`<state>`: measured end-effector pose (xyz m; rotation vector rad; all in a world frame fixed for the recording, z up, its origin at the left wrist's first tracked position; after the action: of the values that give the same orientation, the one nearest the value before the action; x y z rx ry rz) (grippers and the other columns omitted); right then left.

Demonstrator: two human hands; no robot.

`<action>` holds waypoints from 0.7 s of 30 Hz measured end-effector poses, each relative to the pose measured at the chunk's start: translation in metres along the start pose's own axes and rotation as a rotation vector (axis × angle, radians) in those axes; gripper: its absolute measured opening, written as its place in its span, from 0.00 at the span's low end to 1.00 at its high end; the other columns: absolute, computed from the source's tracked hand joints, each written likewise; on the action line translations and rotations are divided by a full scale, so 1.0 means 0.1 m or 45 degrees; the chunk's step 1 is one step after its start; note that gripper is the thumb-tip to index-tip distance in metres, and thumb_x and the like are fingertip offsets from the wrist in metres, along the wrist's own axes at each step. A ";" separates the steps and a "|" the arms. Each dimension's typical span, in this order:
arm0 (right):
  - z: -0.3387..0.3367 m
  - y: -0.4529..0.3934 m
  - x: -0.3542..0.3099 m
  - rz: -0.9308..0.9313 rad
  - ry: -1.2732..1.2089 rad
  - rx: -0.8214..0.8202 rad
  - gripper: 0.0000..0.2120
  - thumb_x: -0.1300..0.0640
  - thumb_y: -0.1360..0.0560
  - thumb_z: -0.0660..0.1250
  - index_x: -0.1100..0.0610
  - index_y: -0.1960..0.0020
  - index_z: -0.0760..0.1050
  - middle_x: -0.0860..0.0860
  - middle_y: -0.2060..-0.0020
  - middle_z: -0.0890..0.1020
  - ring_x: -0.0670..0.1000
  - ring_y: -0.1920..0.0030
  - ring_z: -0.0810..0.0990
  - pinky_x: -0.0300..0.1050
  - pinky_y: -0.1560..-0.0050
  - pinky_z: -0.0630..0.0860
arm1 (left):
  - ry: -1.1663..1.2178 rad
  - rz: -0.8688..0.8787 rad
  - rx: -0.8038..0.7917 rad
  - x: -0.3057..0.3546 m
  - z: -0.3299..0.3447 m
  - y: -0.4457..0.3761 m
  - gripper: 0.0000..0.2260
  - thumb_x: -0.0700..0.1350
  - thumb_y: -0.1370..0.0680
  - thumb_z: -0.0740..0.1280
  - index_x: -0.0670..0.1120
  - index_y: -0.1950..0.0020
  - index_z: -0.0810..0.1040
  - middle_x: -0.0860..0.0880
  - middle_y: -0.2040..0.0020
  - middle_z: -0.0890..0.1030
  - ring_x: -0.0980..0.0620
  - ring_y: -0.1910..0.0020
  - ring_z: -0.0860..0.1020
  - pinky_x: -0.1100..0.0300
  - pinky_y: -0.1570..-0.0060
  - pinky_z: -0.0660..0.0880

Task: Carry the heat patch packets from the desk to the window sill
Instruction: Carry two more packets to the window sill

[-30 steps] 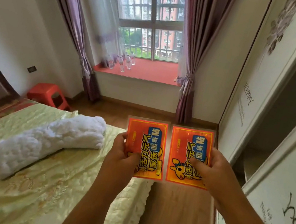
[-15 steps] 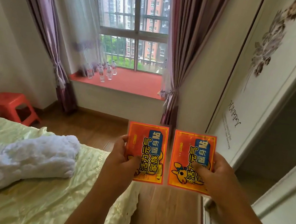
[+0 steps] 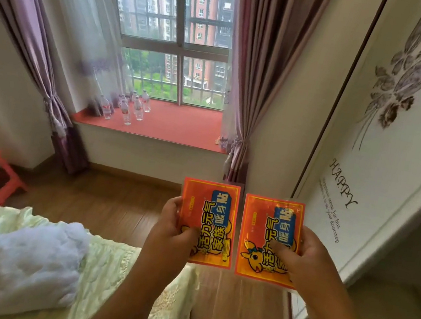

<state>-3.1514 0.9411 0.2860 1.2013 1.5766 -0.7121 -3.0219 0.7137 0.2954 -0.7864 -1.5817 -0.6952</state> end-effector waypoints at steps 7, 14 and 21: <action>0.10 -1.00 0.03 -0.003 -0.032 -0.066 0.12 0.54 0.21 0.73 0.44 0.40 0.79 0.46 0.49 0.88 0.50 0.49 0.88 0.61 0.43 0.84 | -0.031 -0.028 0.033 -0.09 0.23 -0.86 0.21 0.36 0.20 0.64 0.63 0.42 0.73 0.54 0.51 0.86 0.49 0.52 0.86 0.38 0.50 0.83; -0.05 -2.30 -0.16 -0.066 -0.049 -0.137 0.12 0.53 0.21 0.73 0.46 0.39 0.78 0.46 0.50 0.88 0.48 0.52 0.87 0.50 0.49 0.83 | -0.061 -0.027 0.117 0.08 0.64 -1.84 0.19 0.46 0.28 0.64 0.68 0.43 0.74 0.53 0.49 0.86 0.45 0.51 0.86 0.36 0.52 0.83; -0.12 -3.39 -0.31 -0.089 -0.047 -0.247 0.08 0.53 0.21 0.72 0.42 0.46 0.76 0.41 0.53 0.85 0.42 0.55 0.84 0.41 0.56 0.78 | -0.015 -0.032 0.205 0.10 1.04 -2.69 0.19 0.40 0.20 0.65 0.66 0.42 0.73 0.54 0.48 0.86 0.49 0.51 0.87 0.40 0.51 0.84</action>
<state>-3.4717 0.8267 0.2822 0.9901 1.6233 -0.6068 -3.3002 0.6373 0.2869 -0.6538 -1.6380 -0.5738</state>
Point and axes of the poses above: each hand's wrist, its own y-axis away from the middle knuckle, its own z-axis out of the palm, x = y × z, the point moved 6 cm from there along -y, towards the middle knuckle
